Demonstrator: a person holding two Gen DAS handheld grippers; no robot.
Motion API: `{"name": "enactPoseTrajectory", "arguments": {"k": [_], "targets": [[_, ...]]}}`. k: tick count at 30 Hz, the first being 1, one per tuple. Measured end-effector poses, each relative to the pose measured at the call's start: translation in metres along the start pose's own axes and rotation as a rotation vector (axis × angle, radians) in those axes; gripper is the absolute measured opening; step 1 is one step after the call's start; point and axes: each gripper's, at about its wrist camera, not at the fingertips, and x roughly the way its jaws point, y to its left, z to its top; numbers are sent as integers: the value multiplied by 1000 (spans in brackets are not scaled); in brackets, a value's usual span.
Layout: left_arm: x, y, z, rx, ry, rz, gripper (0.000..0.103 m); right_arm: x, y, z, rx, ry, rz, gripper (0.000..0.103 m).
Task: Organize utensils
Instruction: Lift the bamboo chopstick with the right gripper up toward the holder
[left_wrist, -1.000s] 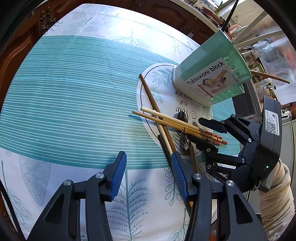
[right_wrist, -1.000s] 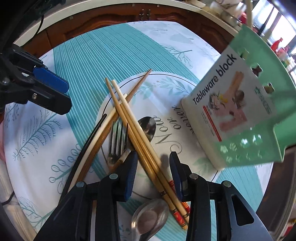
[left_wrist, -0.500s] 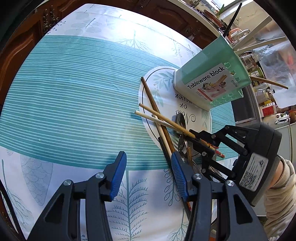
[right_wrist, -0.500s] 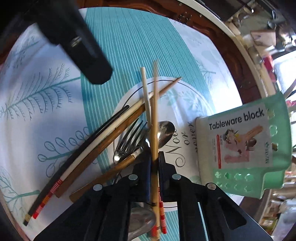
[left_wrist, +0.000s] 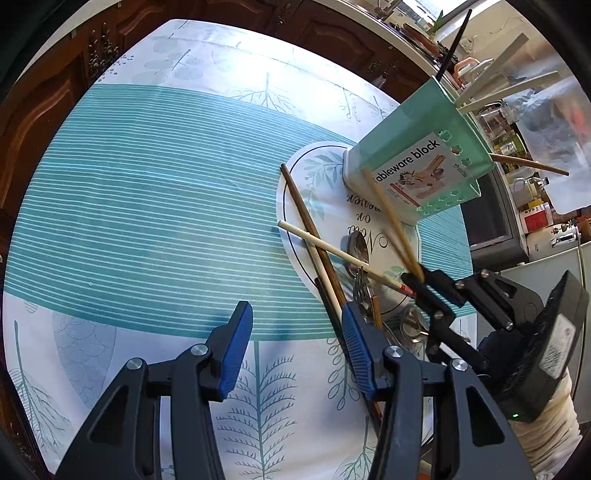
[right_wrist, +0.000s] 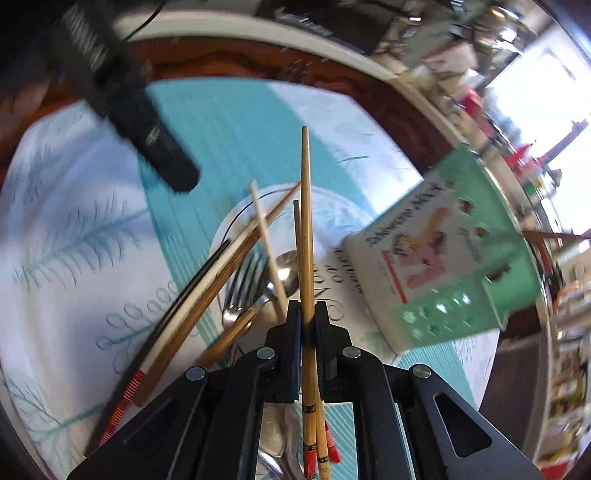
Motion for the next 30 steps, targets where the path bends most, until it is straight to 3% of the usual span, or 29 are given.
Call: {"name": "enactPoseTrajectory", "arguments": {"k": [13,24,30], "targets": [[-12,-28,-7,69,-26,5,48,-96,-53,-10,407,-295,84,6],[-14,-48,-11,132,-23,15,48,-141,-75,-15,579,-389,130,6],[-16,-53,-9,137,-28,15,48,-176,-106,-12,741,-516,134,6]]}}
